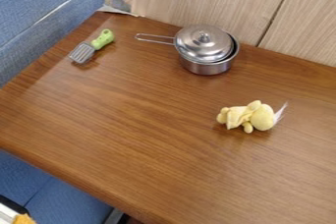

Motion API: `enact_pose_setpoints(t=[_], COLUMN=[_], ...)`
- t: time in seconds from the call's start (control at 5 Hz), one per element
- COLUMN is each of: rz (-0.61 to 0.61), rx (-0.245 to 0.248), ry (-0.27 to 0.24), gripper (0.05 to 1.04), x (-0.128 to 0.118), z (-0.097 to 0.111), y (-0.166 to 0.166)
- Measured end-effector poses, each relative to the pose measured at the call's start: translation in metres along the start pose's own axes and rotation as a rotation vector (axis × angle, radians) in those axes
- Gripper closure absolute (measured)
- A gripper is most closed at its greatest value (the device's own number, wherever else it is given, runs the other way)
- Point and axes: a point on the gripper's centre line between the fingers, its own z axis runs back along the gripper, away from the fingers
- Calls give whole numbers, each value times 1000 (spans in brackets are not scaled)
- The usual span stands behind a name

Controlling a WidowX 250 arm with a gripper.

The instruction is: Move the yellow doll next to the light green handle spatula

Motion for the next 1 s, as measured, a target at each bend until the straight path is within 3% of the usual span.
enact_pose_setpoints(t=[0.2, 0.4, 0.6, 0.8, 1.0], rz=[-2, -38, -124, -214, -383], rx=[-21, -93, -138, -198, -275], ry=[30, 66, 44, -13, -42], gripper=[84, 84, 84, 84, 84], x=[-4, -10, -2, 4, 3], z=[-12, -19, -8, 13, 27], y=[-5, -35, -70, -108, -156])
